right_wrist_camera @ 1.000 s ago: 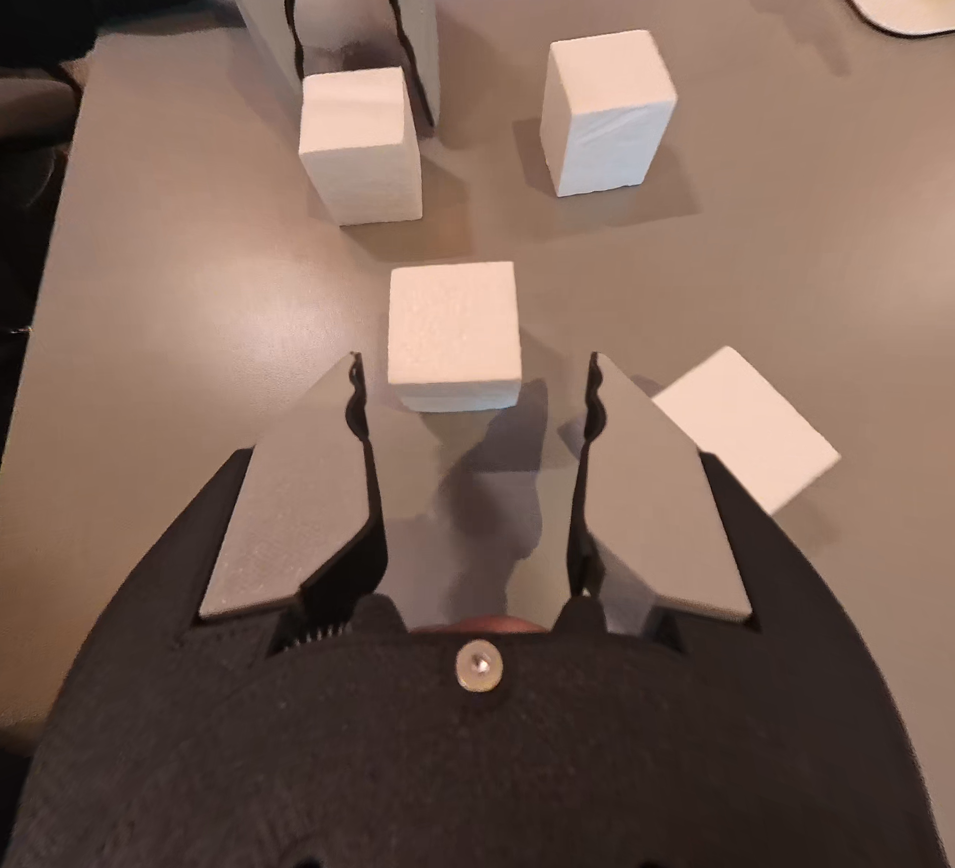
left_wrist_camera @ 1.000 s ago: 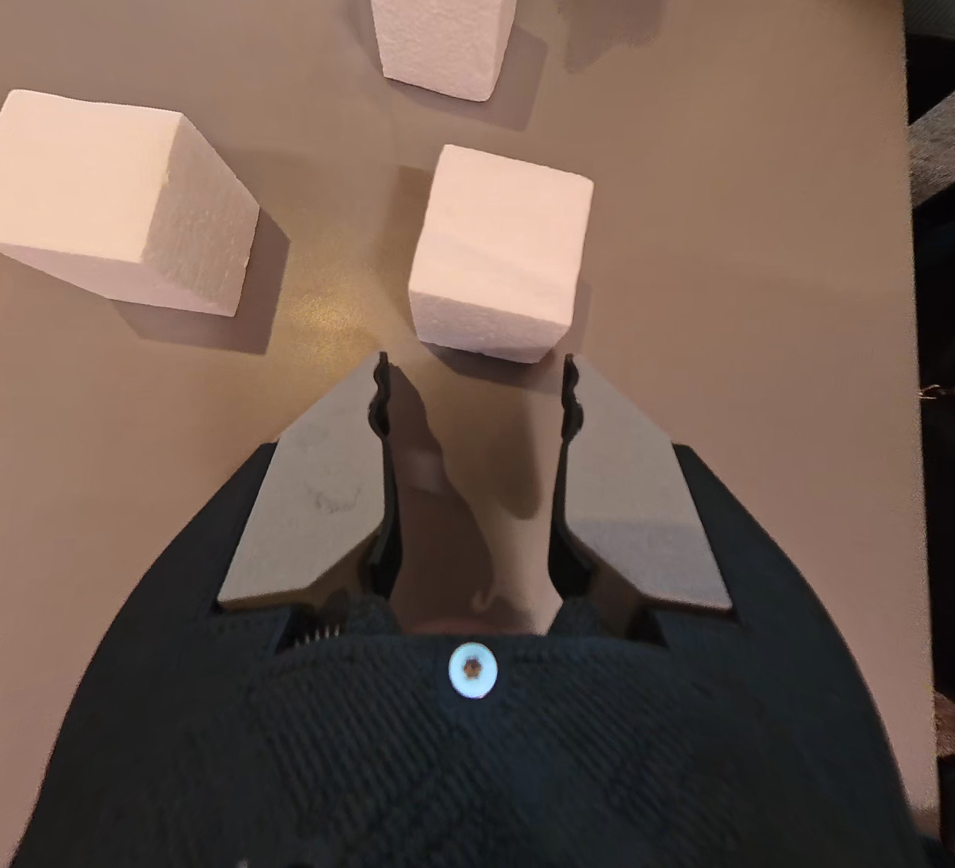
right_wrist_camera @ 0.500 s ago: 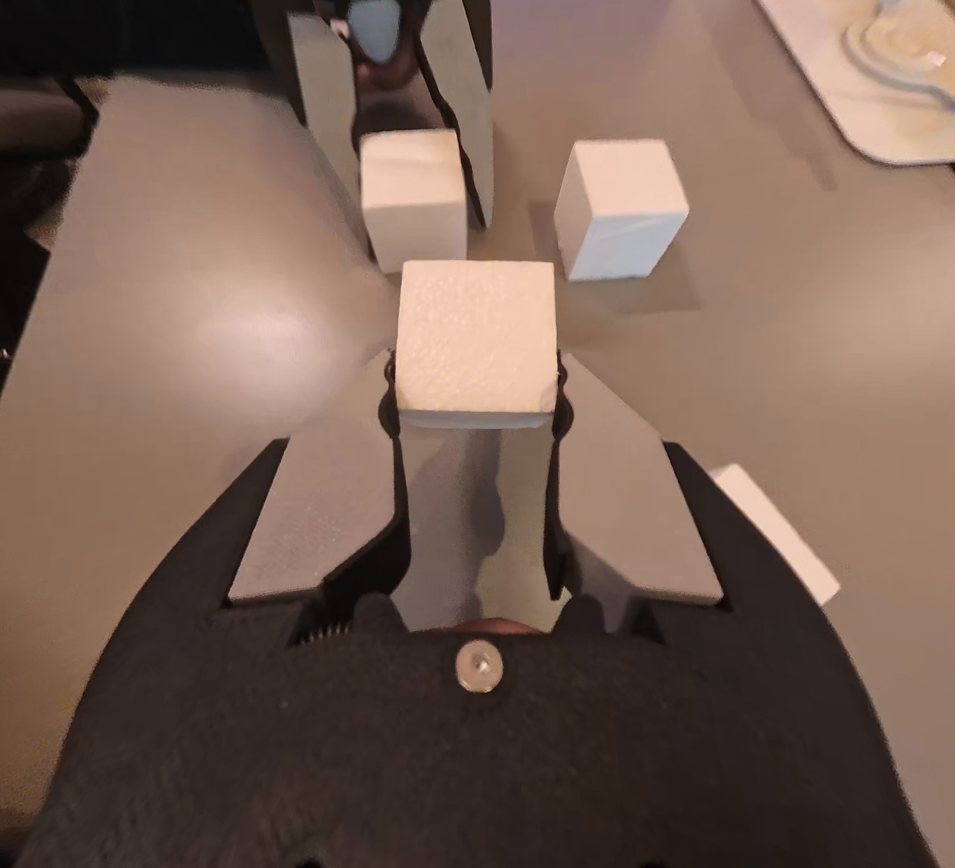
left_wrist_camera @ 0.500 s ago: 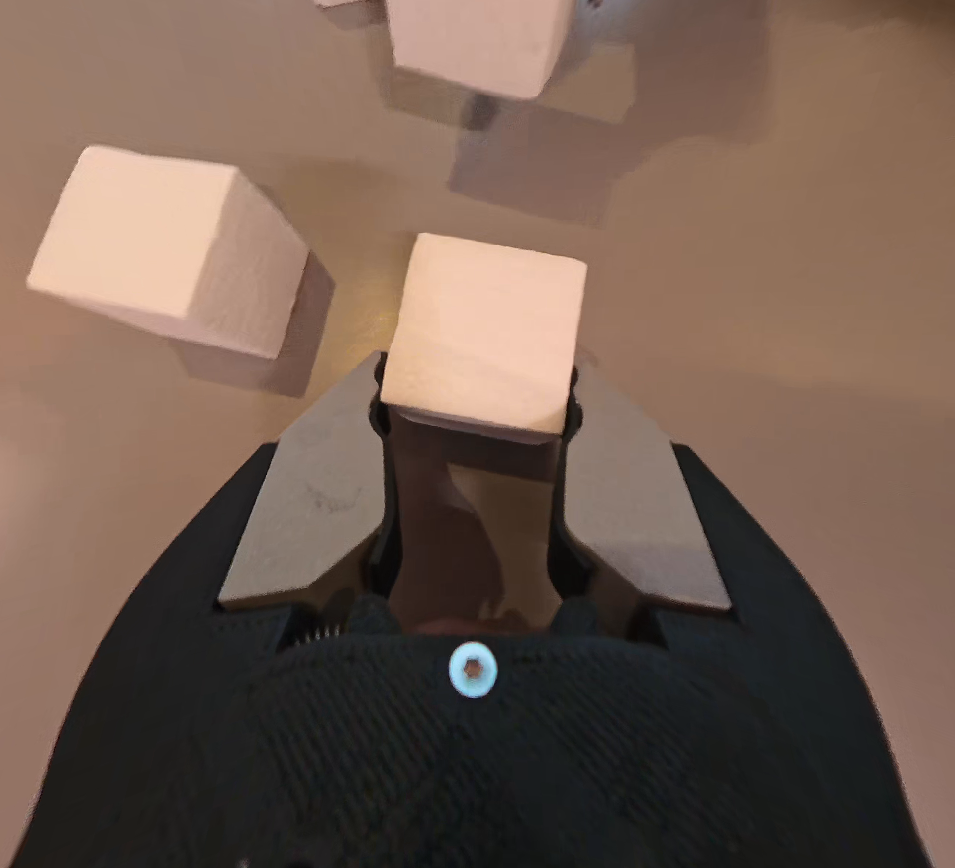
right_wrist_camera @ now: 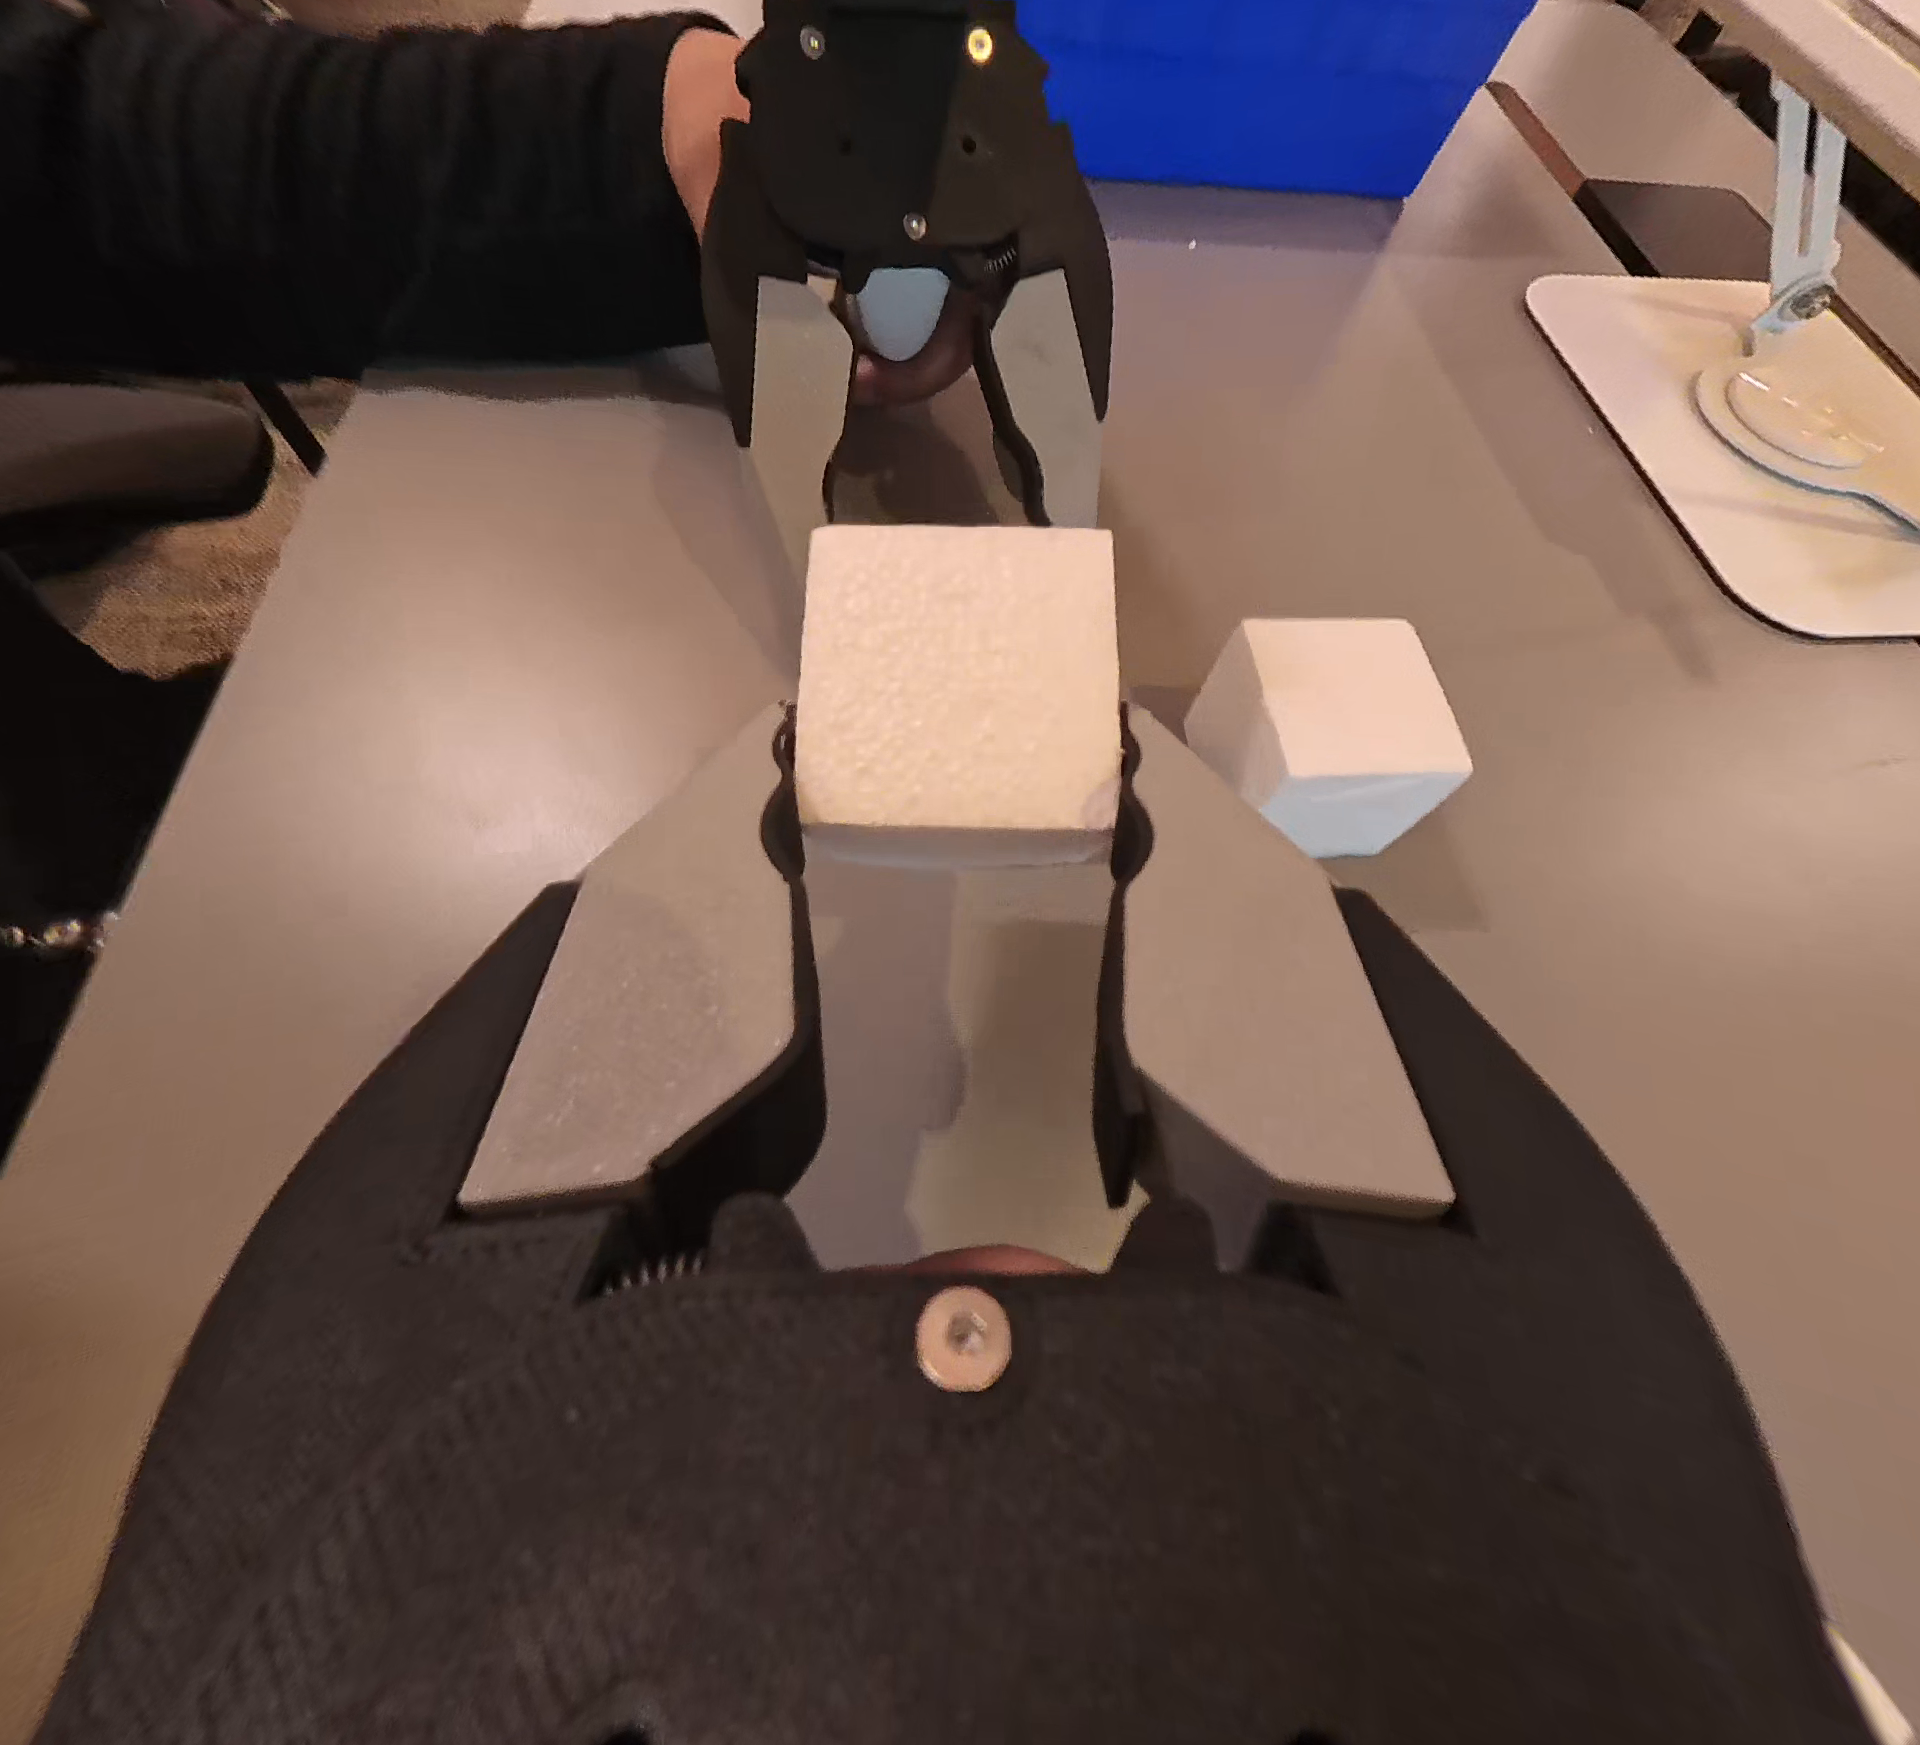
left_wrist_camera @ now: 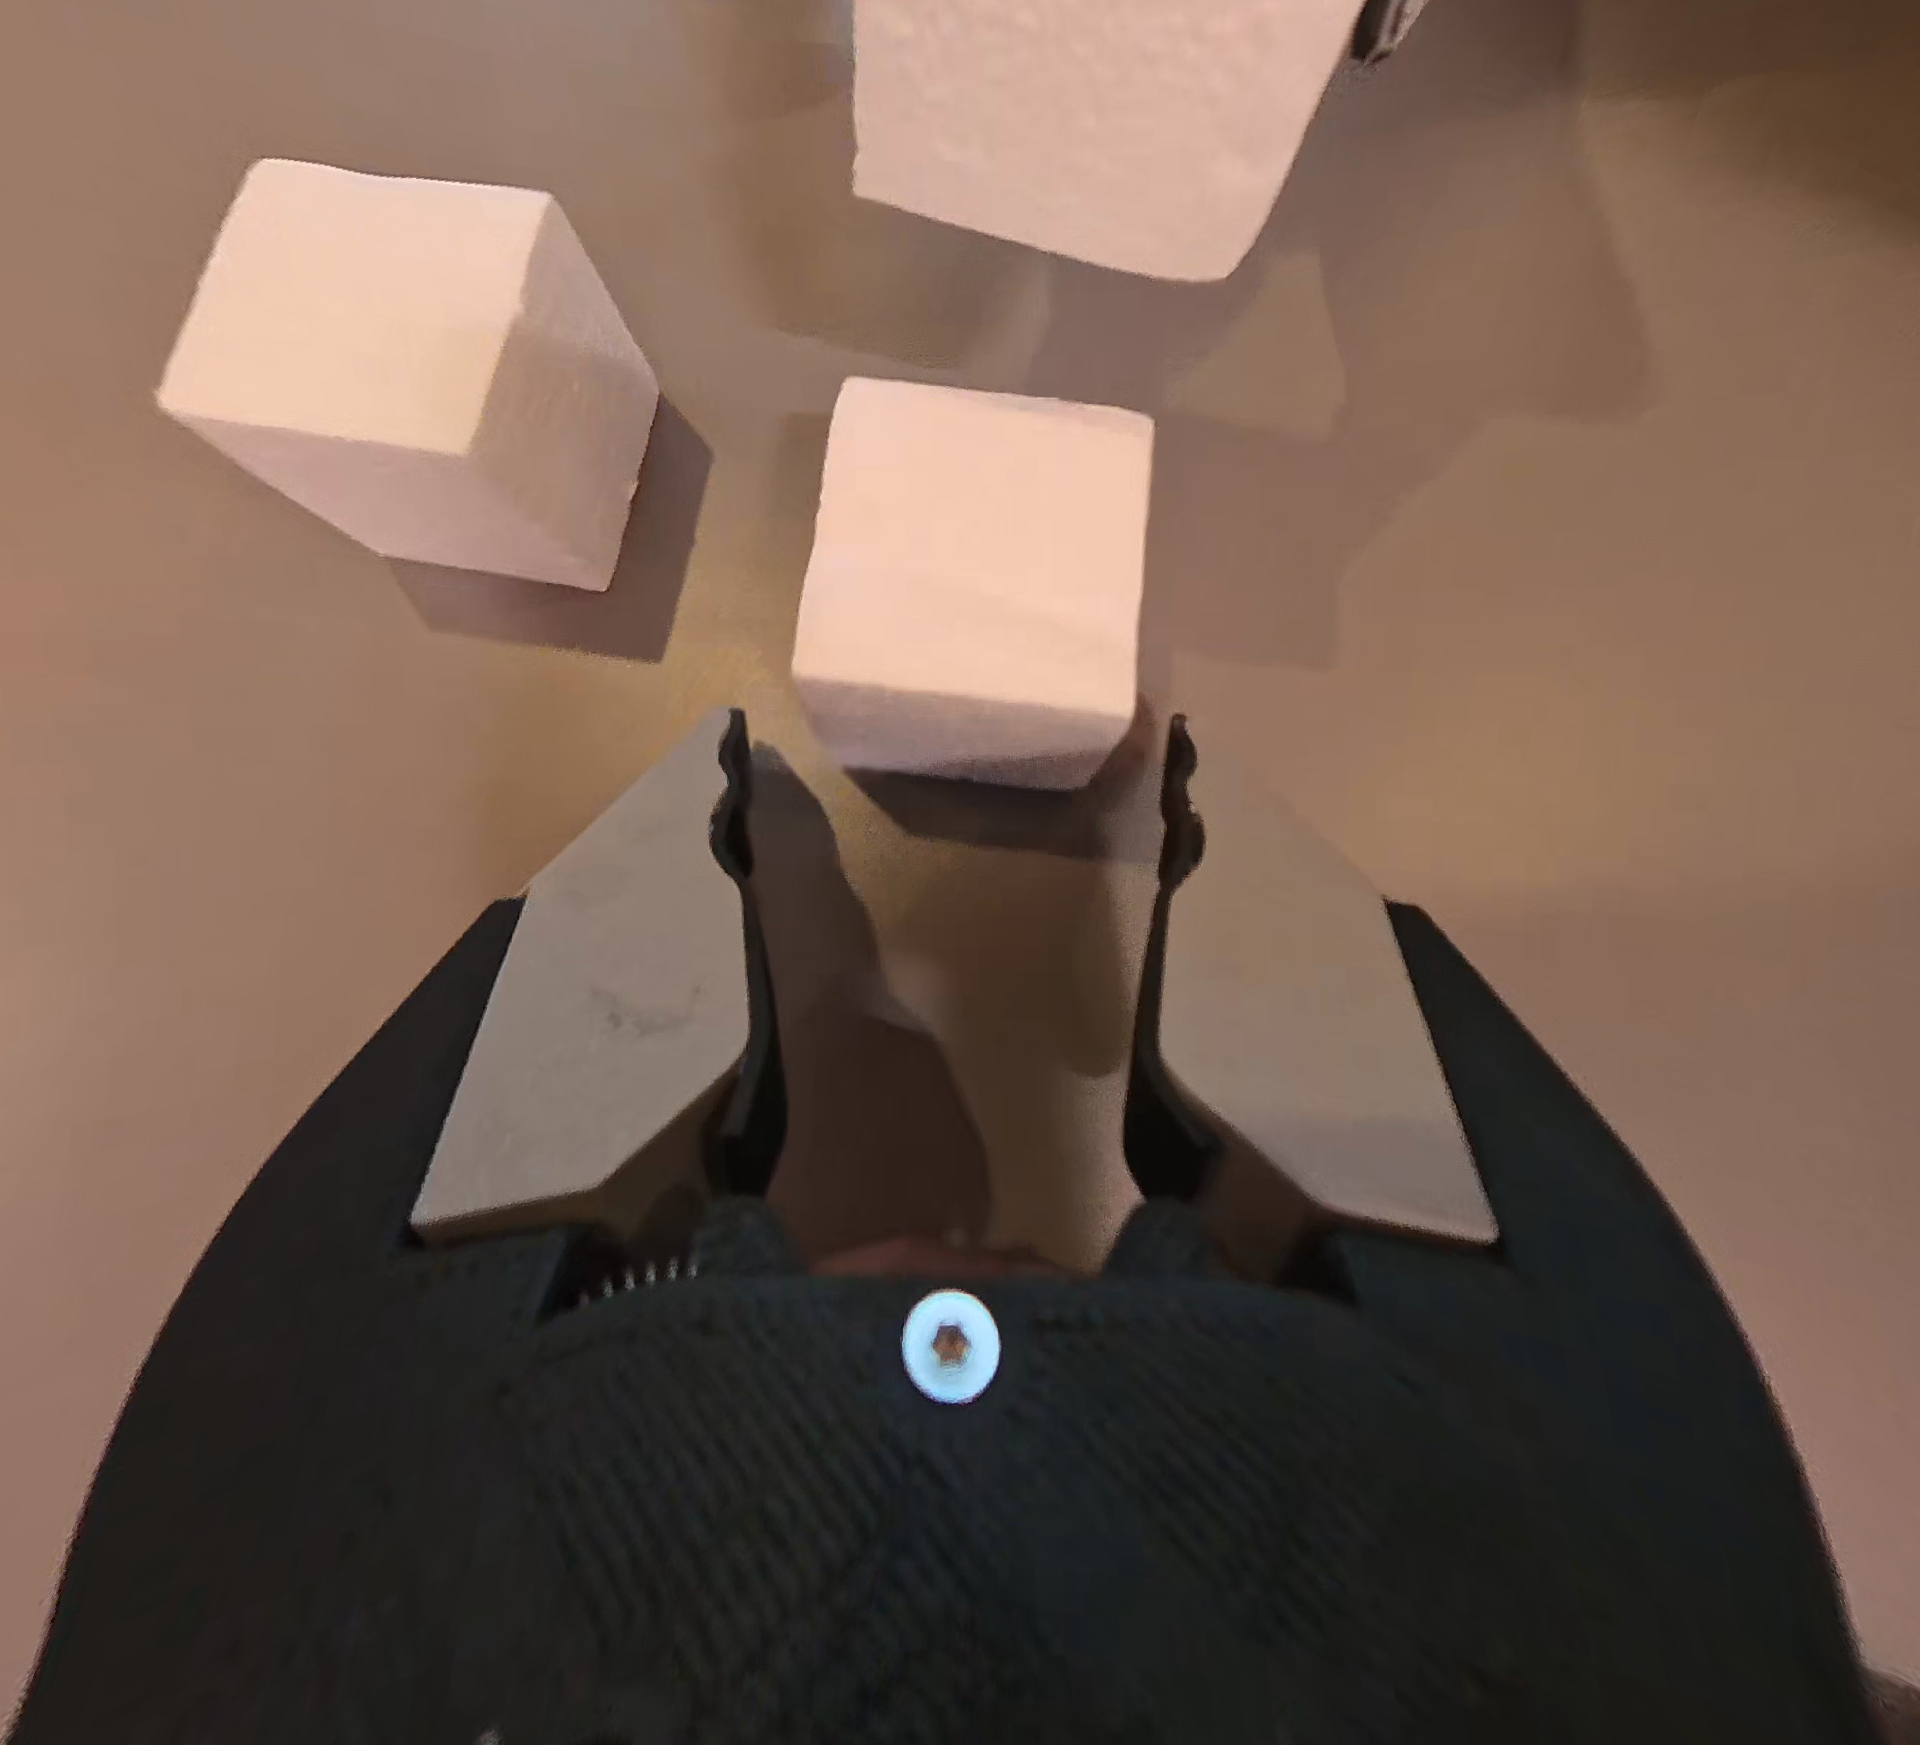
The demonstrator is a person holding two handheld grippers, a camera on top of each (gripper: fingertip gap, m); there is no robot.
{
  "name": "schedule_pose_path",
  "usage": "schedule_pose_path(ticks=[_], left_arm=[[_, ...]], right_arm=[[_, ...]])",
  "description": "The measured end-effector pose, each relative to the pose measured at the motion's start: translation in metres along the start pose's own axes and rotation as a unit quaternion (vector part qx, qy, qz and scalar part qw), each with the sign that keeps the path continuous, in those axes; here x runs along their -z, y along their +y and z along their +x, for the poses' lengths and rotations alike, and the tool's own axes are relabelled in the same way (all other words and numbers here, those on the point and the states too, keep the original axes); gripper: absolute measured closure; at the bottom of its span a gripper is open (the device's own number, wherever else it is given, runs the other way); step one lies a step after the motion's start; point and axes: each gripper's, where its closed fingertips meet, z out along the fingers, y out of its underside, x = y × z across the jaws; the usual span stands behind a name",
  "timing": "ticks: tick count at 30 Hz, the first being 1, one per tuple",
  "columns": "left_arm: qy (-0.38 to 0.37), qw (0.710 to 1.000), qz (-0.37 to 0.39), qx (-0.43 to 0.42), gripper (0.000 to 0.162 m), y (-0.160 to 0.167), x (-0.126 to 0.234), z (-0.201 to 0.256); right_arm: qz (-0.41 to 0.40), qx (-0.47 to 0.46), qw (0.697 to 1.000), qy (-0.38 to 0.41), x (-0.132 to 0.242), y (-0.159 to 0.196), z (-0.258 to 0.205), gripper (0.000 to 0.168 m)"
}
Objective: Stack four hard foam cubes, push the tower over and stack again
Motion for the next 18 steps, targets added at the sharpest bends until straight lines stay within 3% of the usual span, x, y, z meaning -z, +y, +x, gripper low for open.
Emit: schedule_pose_path(ticks=[5, 9, 18], left_arm=[[0.009, 1.000, 0.022, 0.012, 0.083, 0.015, 0.029, -0.007], [-0.010, 0.999, 0.036, 0.039, 0.086, 0.030, 0.046, -0.025], [-0.055, 0.997, 0.027, 0.043, 0.089, 0.039, 0.052, -0.043]], right_arm=[[0.010, -0.027, 1.000, -0.008, -0.009, -0.025, 0.002, 0.111], [-0.046, -0.014, 0.999, -0.013, -0.023, -0.036, 0.001, 0.111], [-0.149, 0.000, 0.989, -0.014, -0.059, -0.012, 0.001, 0.107]])
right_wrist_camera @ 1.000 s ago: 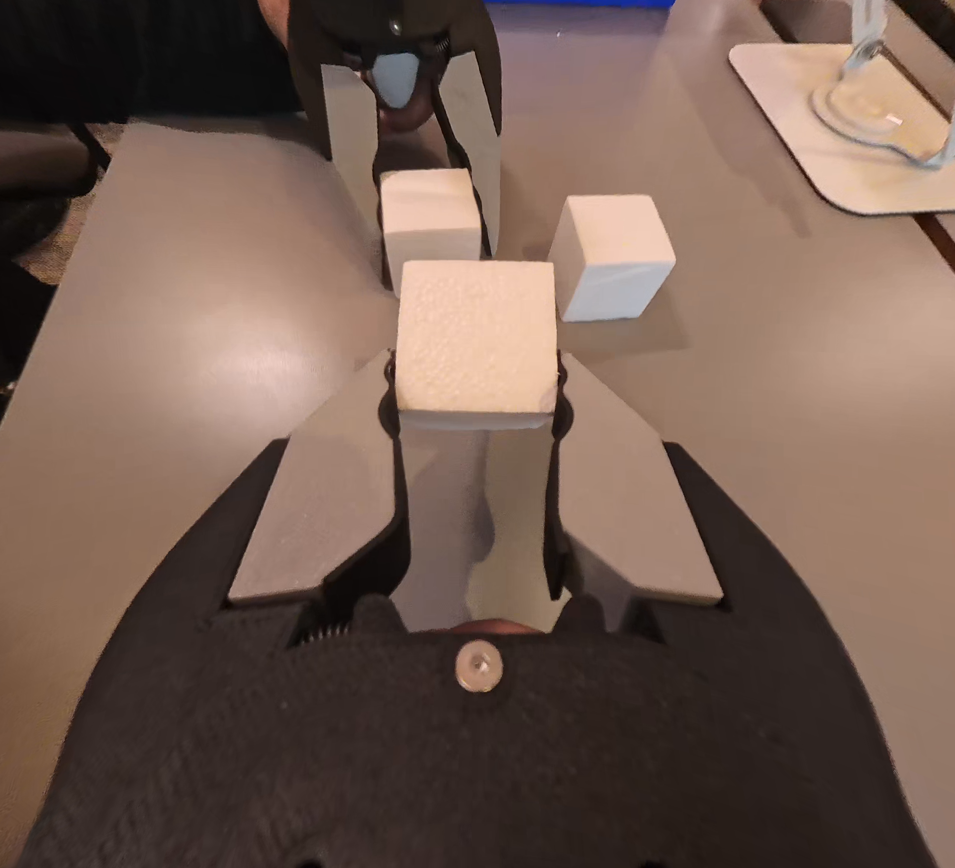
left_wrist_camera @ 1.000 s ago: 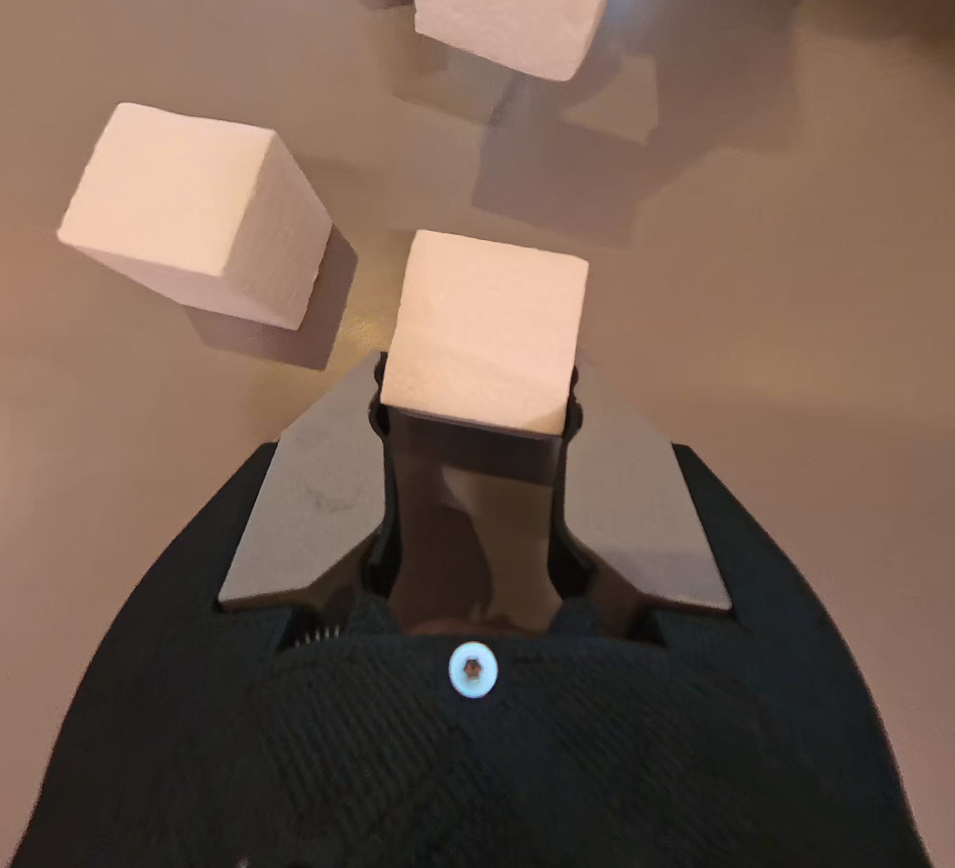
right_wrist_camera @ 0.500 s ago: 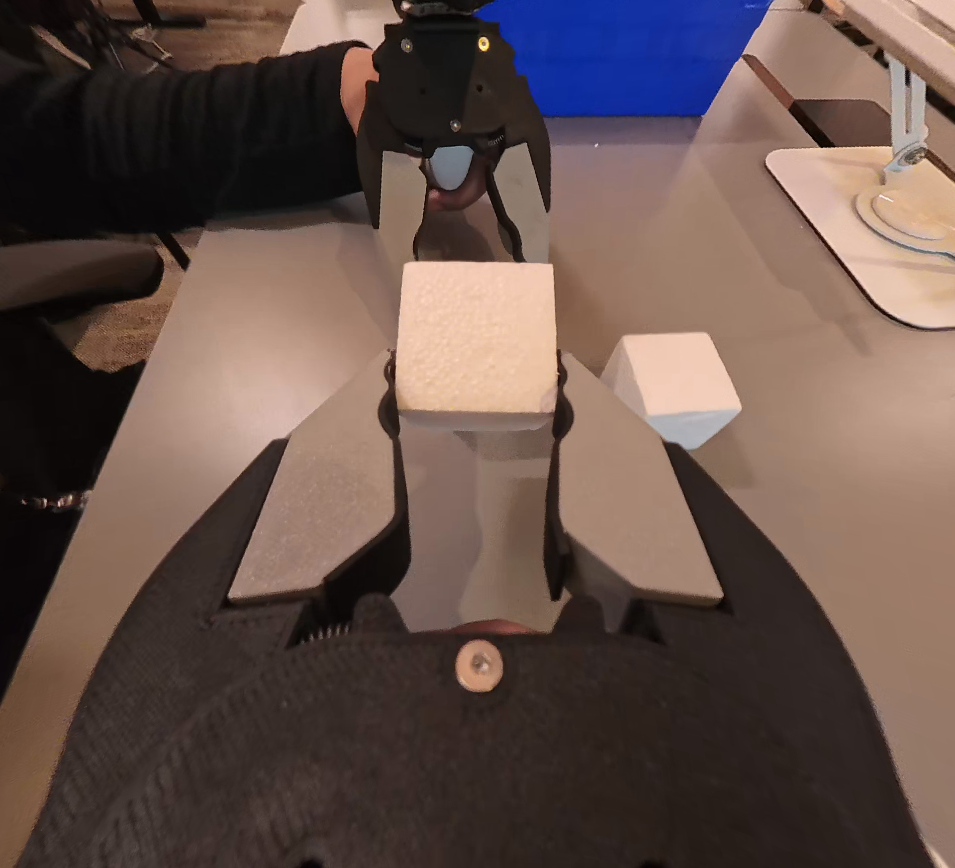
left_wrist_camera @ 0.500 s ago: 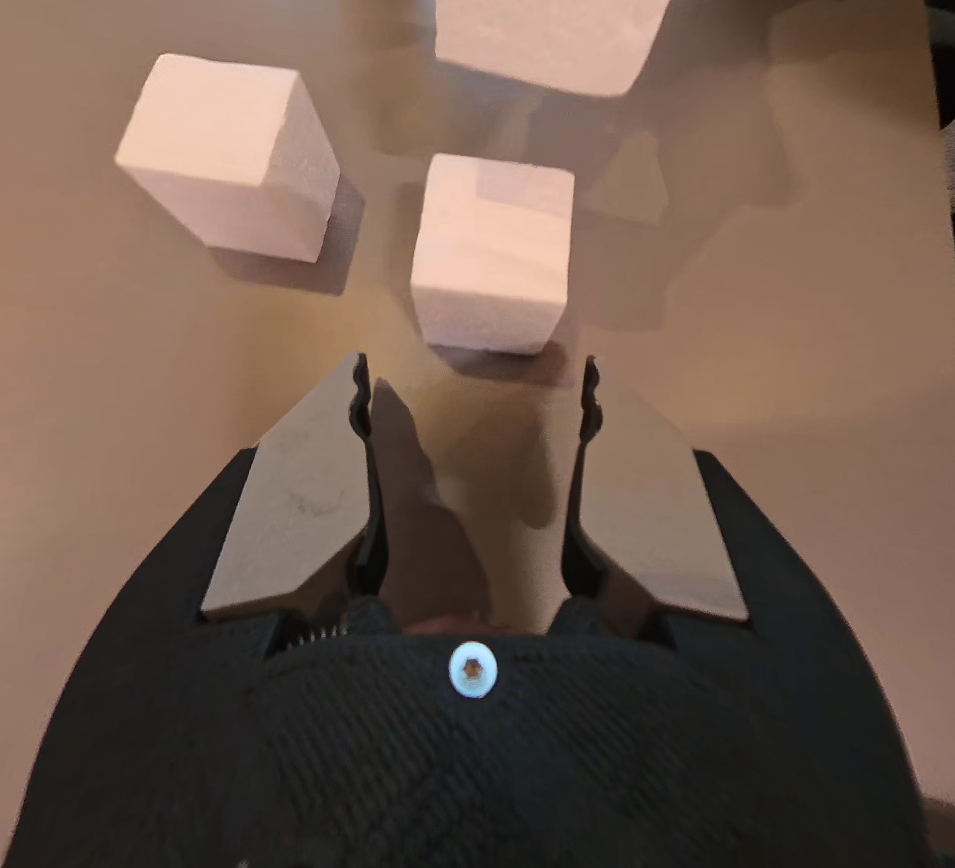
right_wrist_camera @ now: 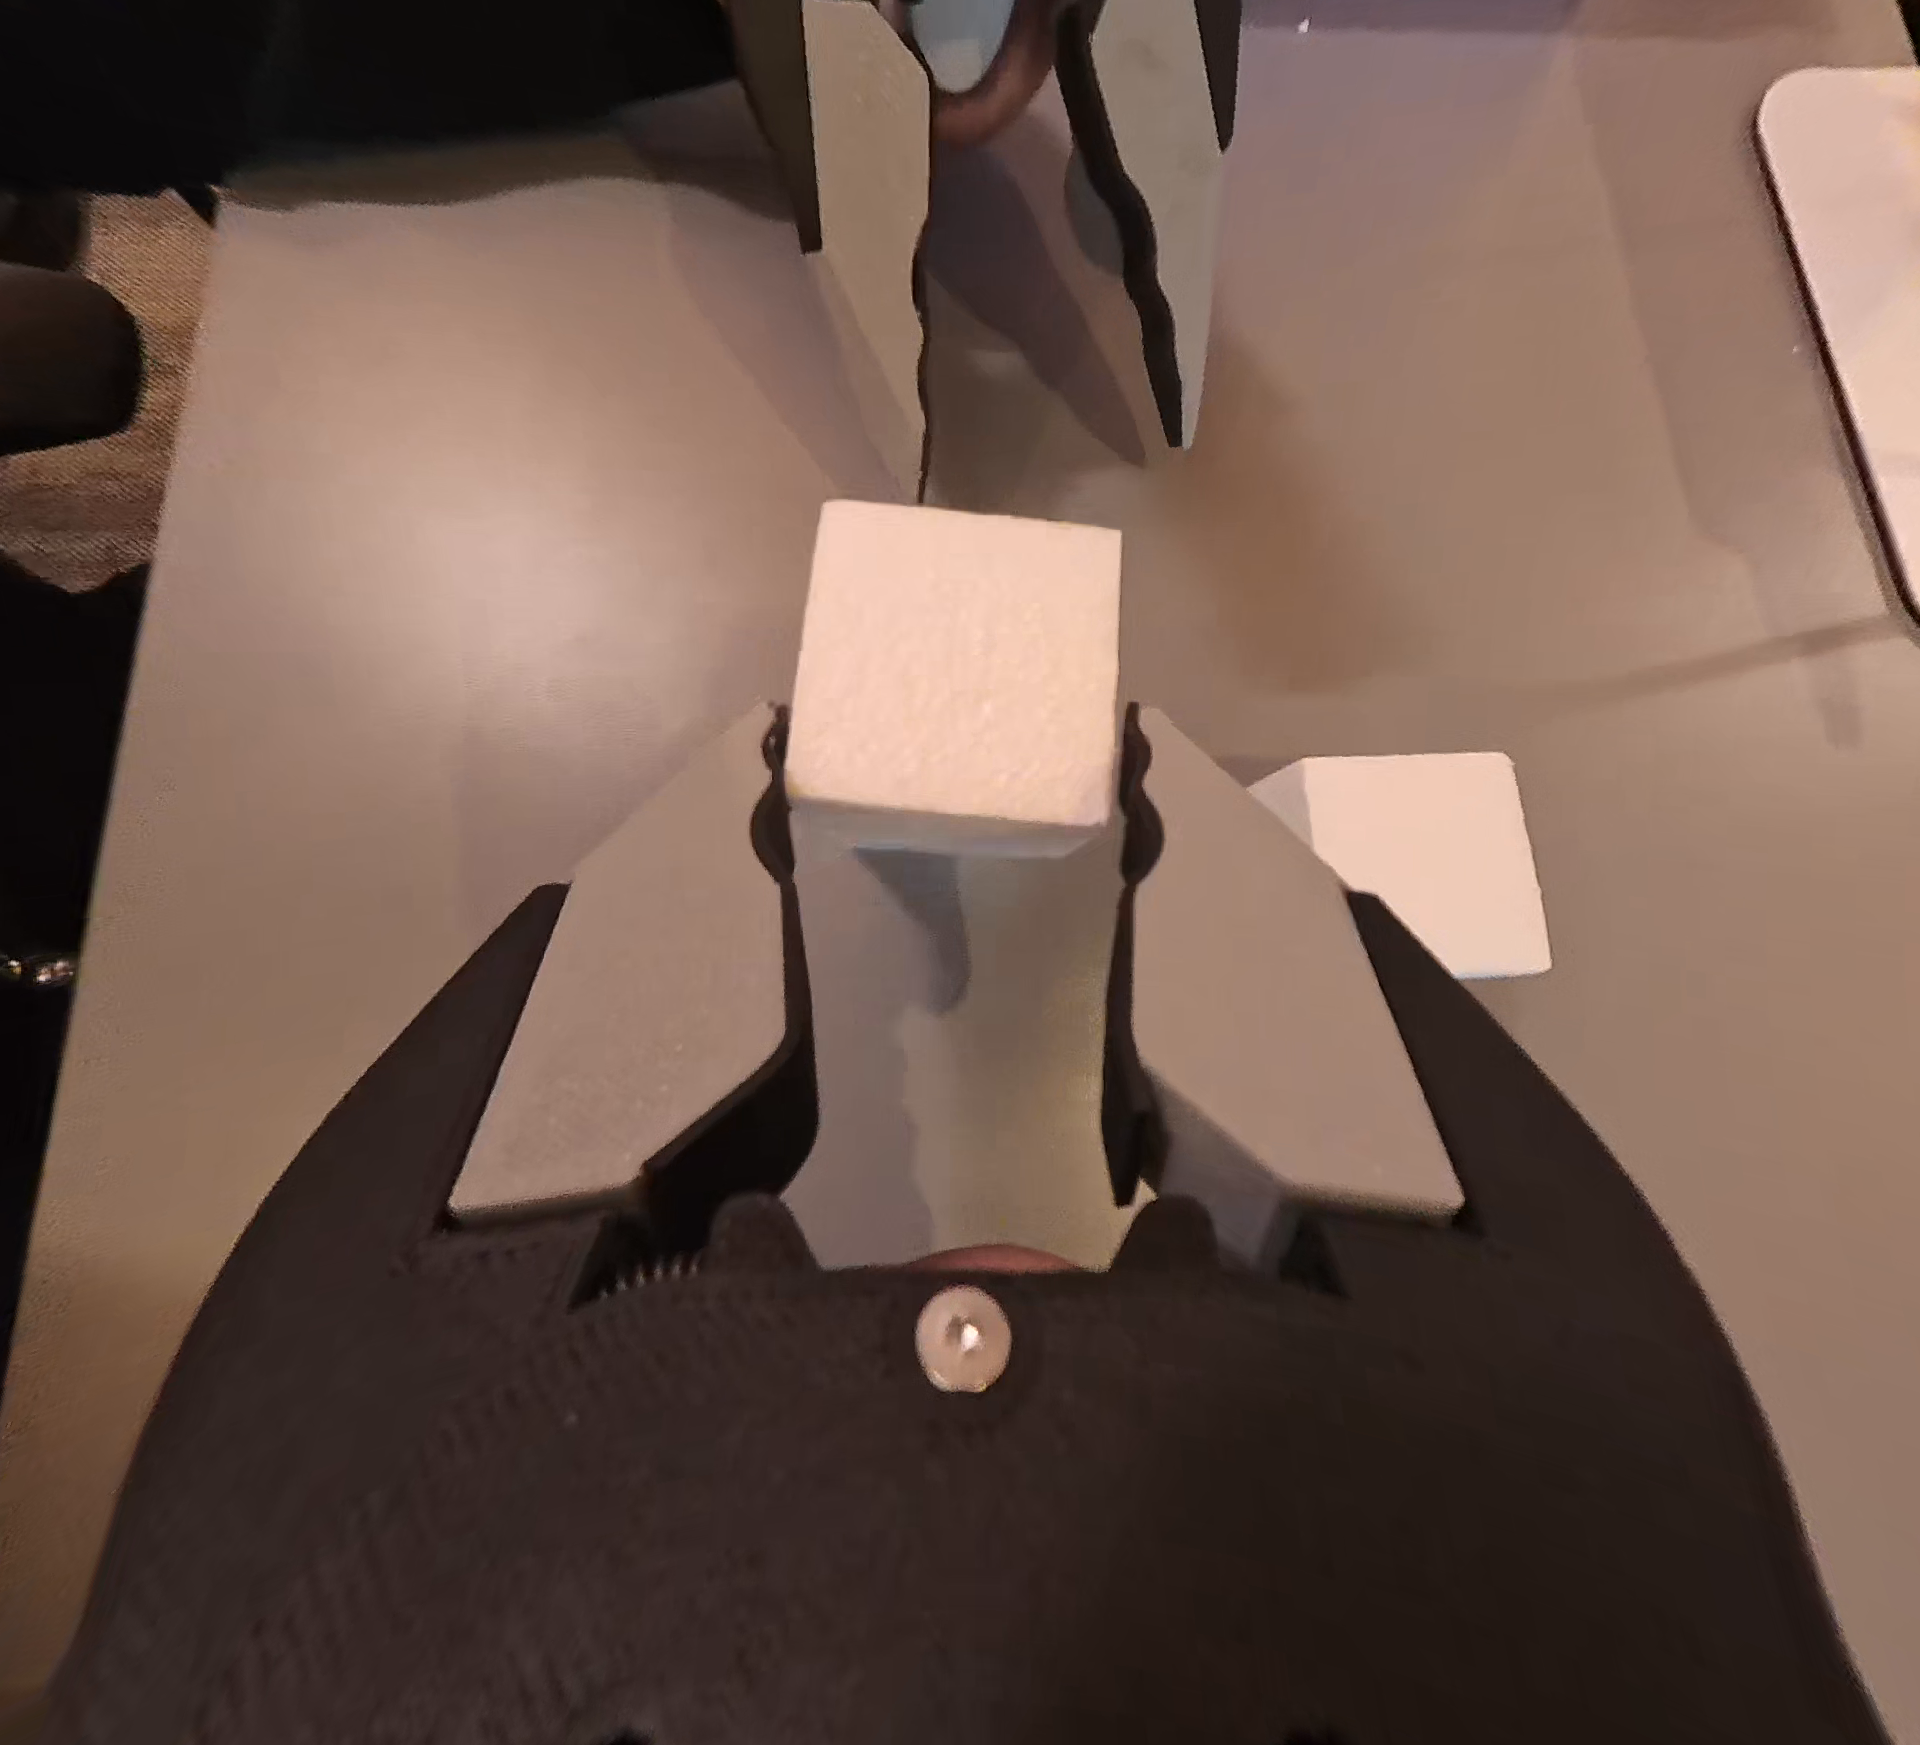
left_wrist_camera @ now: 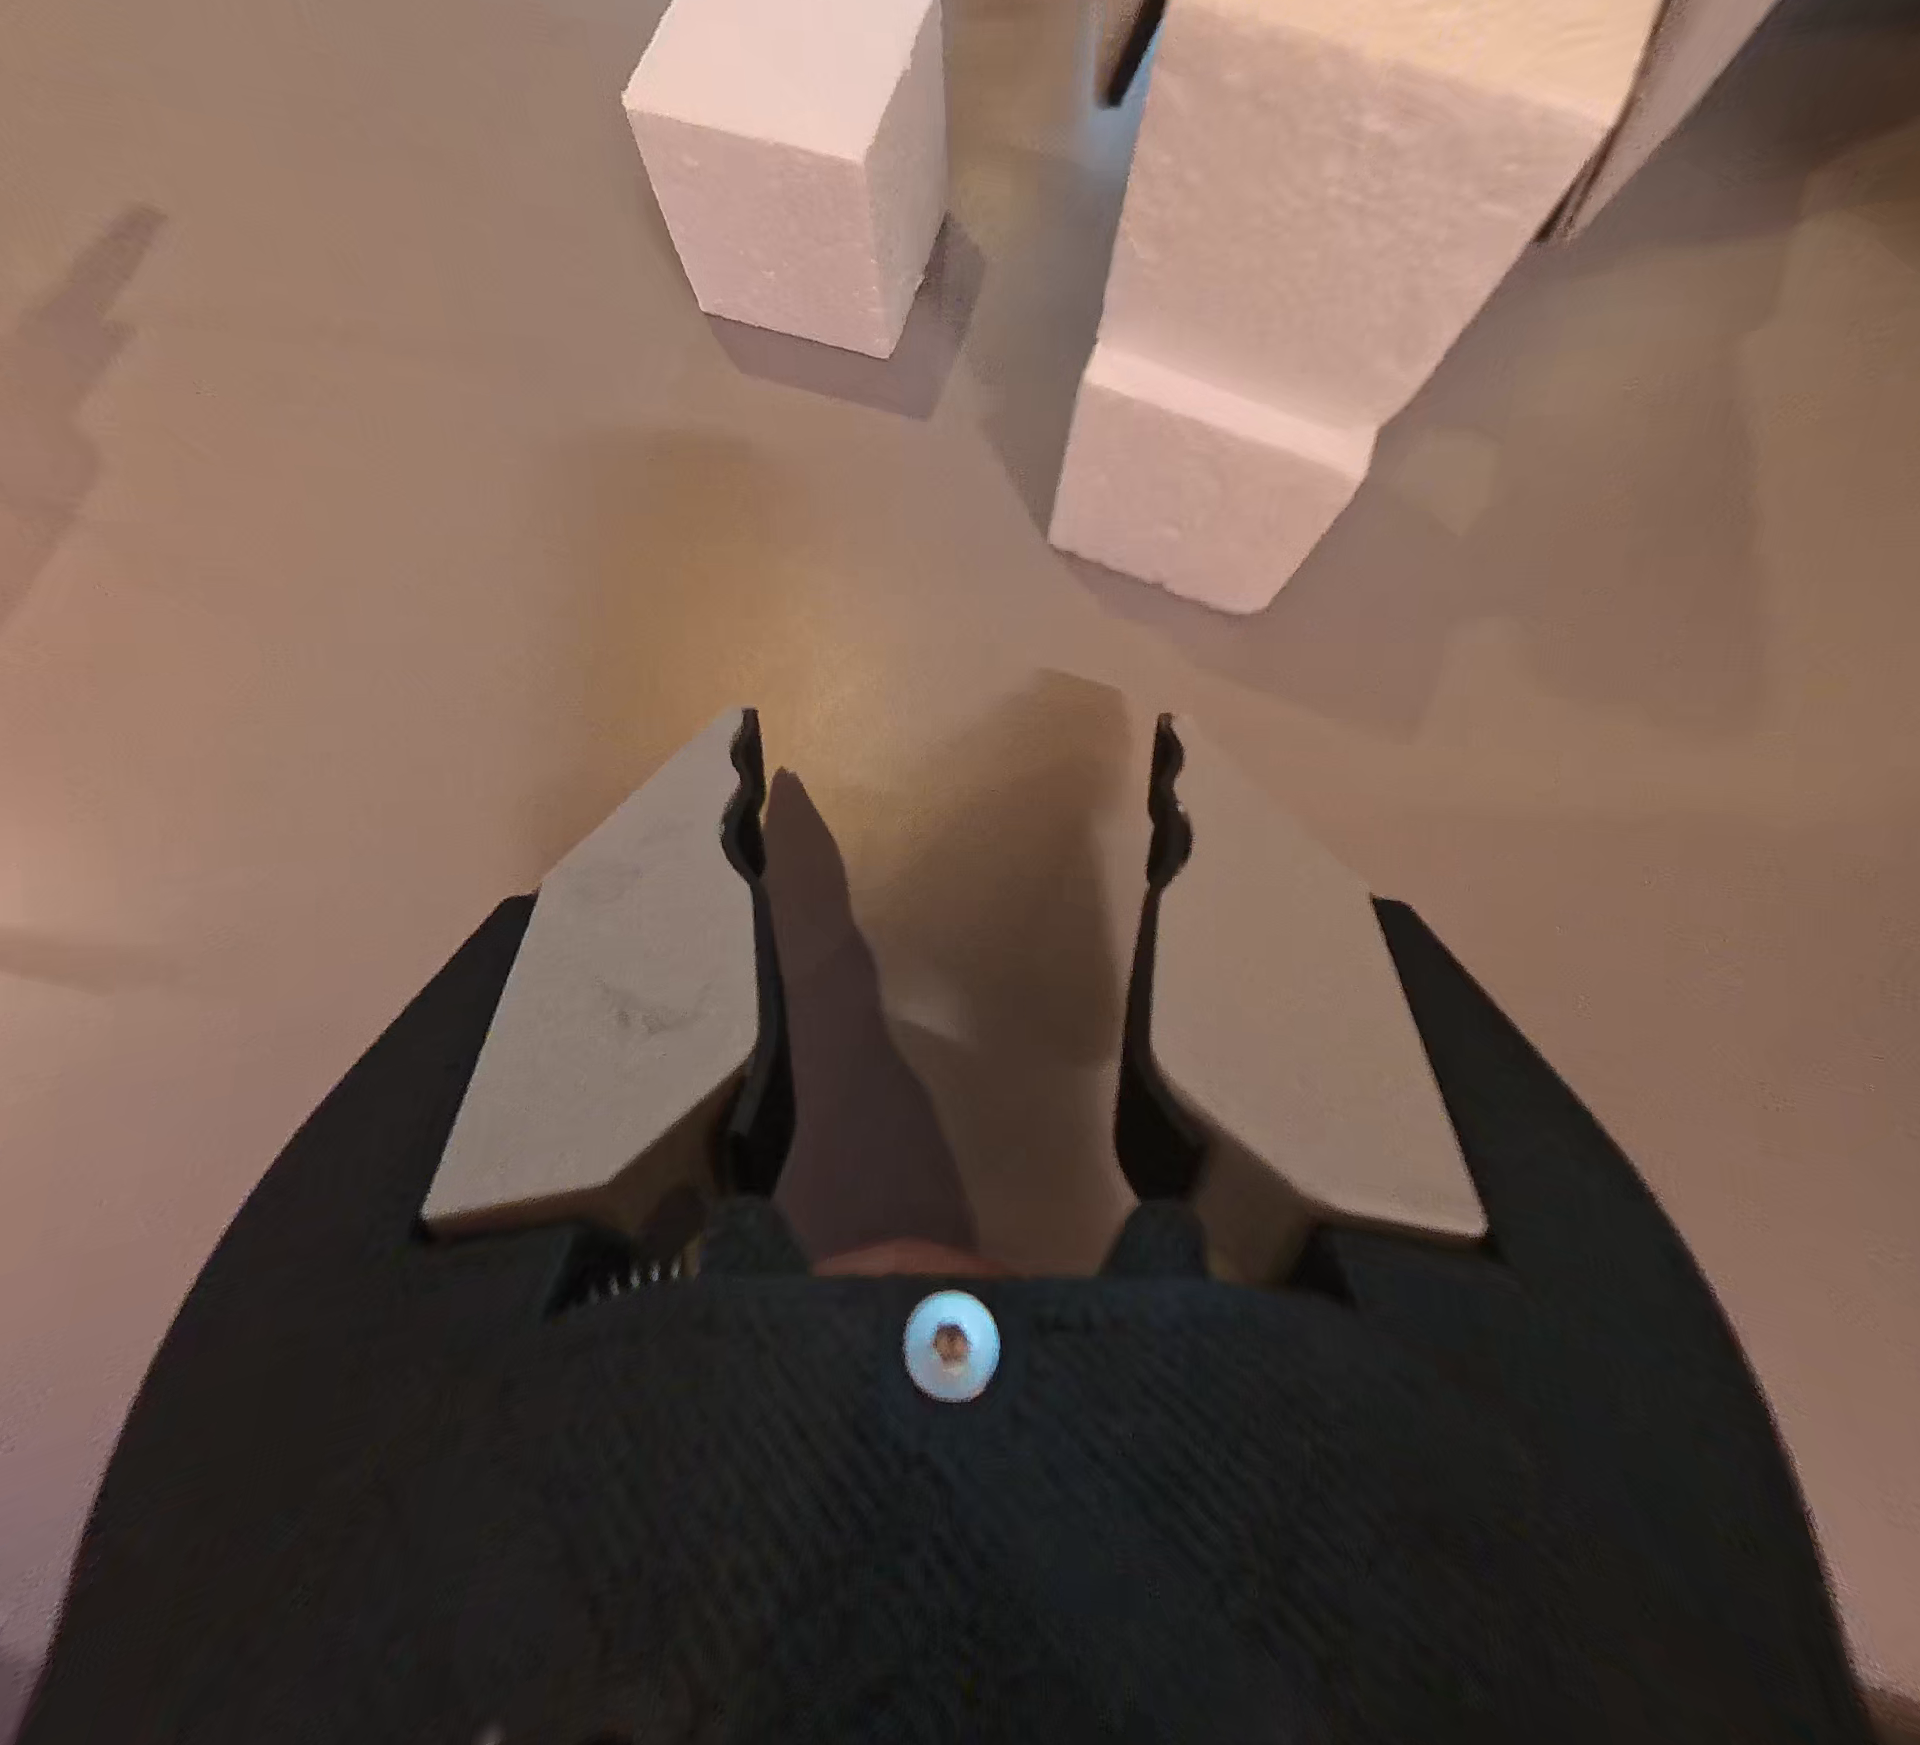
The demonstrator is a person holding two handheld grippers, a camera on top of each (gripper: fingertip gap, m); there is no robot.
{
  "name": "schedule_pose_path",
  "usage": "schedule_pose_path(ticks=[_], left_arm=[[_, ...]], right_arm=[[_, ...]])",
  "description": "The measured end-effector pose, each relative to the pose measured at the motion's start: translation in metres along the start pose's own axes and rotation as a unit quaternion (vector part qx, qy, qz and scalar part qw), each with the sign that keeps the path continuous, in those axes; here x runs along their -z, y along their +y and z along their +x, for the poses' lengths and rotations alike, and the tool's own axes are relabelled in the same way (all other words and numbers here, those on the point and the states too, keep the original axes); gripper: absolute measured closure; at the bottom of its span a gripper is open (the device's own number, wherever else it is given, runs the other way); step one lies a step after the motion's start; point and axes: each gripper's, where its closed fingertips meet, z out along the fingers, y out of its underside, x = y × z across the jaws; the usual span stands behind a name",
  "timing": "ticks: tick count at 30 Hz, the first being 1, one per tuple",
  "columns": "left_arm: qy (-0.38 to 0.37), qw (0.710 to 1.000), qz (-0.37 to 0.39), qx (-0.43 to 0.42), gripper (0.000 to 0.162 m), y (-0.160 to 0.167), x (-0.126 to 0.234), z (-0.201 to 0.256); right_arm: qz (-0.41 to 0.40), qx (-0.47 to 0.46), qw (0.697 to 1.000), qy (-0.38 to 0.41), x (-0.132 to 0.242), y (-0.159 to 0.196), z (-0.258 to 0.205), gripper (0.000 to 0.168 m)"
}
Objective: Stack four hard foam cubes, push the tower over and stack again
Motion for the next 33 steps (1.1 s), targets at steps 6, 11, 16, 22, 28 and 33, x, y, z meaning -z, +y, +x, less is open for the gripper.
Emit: schedule_pose_path(ticks=[6, 11, 16, 22, 28, 33], left_arm=[[0.000, 1.000, -0.022, -0.010, 0.089, 0.006, -0.007, 0.003], [0.012, 1.000, -0.024, -0.006, 0.087, 0.008, -0.012, 0.007], [0.031, 0.999, -0.022, -0.030, 0.095, 0.005, -0.014, 0.020], [0.076, 0.994, -0.024, -0.069, 0.113, 0.000, -0.020, 0.049], [0.104, 0.990, -0.022, -0.095, 0.112, -0.010, -0.032, 0.073], [0.103, 0.990, -0.024, -0.097, 0.110, -0.011, -0.032, 0.074]], right_arm=[[0.056, 0.000, 0.998, 0.007, 0.008, -0.004, -0.003, 0.096], [0.096, -0.019, 0.995, 0.036, 0.019, -0.005, 0.006, 0.098], [0.113, 0.003, 0.993, 0.044, 0.022, -0.008, 0.000, 0.097], [0.096, 0.007, 0.994, 0.044, 0.011, -0.003, -0.003, 0.097], [0.105, 0.003, 0.993, 0.063, 0.007, -0.008, 0.002, 0.113], [0.114, -0.003, 0.992, 0.053, 0.006, -0.010, 0.001, 0.112]])
